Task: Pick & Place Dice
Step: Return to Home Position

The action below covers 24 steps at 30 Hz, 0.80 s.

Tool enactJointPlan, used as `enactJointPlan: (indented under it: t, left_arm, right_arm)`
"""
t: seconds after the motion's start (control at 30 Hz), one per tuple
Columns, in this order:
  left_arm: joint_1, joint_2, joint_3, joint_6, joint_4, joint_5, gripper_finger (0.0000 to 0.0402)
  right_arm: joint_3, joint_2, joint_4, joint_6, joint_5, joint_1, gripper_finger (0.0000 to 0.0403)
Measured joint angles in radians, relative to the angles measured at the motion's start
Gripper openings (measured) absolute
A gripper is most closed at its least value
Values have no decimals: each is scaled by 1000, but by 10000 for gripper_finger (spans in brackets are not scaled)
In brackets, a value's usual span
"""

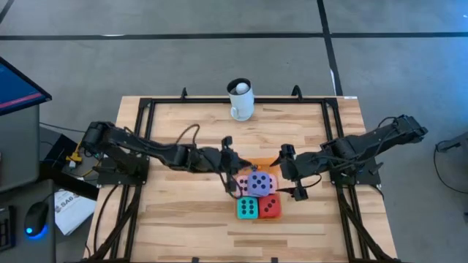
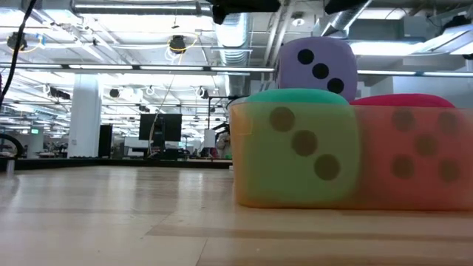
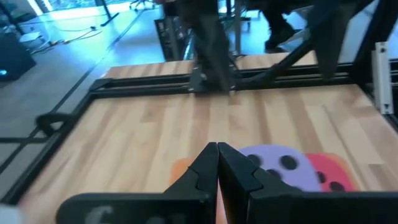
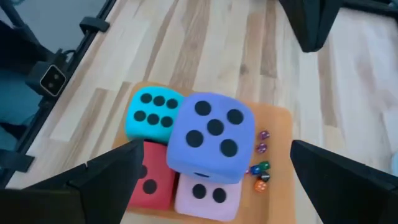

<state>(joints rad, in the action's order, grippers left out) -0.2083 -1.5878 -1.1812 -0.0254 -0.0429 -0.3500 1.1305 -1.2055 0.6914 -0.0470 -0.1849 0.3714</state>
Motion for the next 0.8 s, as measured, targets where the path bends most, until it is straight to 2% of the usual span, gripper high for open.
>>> enactJointPlan:
  t: [0.13, 0.23, 0.6, 0.8]
  left_arm:
    - [25, 51, 0, -1, 77, 0, 0]
    - [41, 90, 36, 0, 66, 1, 0]
    - [70, 327, 386, 3, -206, 3, 0]
    - [70, 501, 534, 6, -256, 5, 0]
  right_arm:
    - [0, 36, 0, 29, -6, 0, 400]
    - [0, 65, 0, 53, -8, 0, 400]
    - [0, 101, 0, 110, -64, -16, 400]
    - [-1, 93, 0, 111, -64, -70, 400]
